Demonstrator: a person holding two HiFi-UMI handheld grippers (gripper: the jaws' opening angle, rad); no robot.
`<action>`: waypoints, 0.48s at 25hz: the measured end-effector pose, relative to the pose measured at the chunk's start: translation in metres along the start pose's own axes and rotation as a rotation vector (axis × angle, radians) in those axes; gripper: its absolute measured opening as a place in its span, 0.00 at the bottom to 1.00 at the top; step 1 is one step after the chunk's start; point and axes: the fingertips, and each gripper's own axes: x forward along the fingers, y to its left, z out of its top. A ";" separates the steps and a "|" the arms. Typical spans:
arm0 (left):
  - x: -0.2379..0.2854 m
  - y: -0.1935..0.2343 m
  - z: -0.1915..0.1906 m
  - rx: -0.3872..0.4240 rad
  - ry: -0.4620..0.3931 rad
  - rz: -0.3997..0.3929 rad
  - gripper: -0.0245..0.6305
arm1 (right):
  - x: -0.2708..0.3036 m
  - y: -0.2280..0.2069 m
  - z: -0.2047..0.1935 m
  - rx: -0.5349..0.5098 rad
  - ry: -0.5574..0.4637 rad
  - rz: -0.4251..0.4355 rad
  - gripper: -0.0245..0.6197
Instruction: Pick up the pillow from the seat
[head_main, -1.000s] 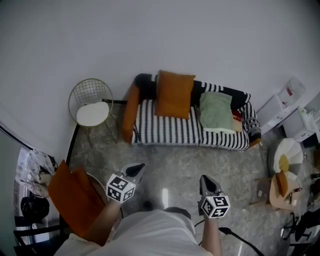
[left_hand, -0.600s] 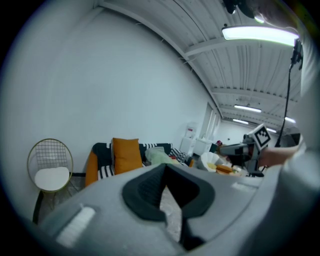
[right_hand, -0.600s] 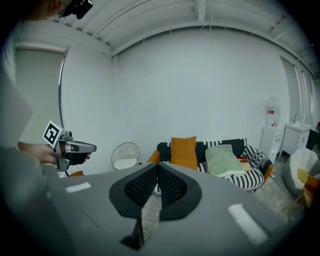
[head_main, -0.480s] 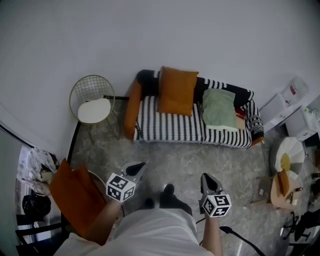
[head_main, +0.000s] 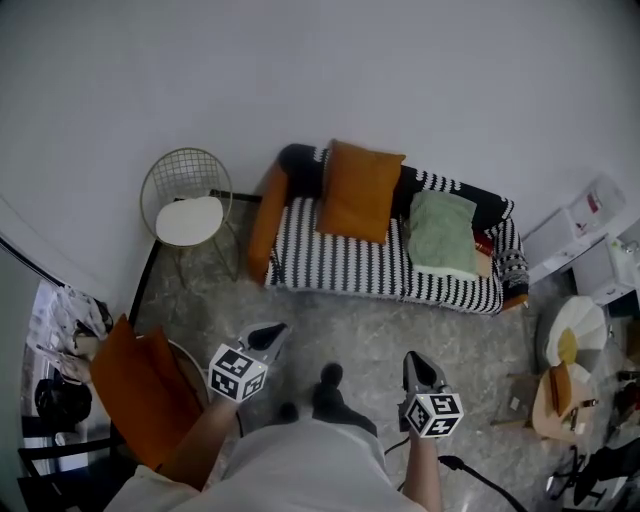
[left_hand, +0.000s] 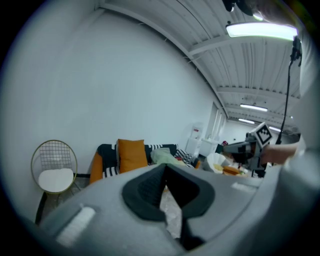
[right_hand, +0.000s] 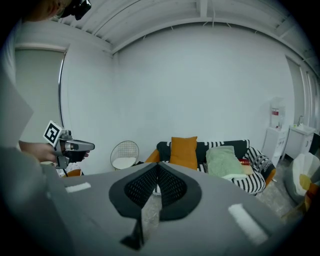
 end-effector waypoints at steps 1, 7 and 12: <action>0.004 0.003 0.002 -0.001 -0.001 0.004 0.04 | 0.005 -0.004 0.003 -0.001 0.000 0.004 0.05; 0.043 0.014 0.014 -0.022 0.007 0.029 0.04 | 0.043 -0.027 0.019 -0.004 0.011 0.043 0.05; 0.073 0.014 0.035 -0.026 0.002 0.053 0.04 | 0.064 -0.057 0.037 -0.001 0.008 0.068 0.05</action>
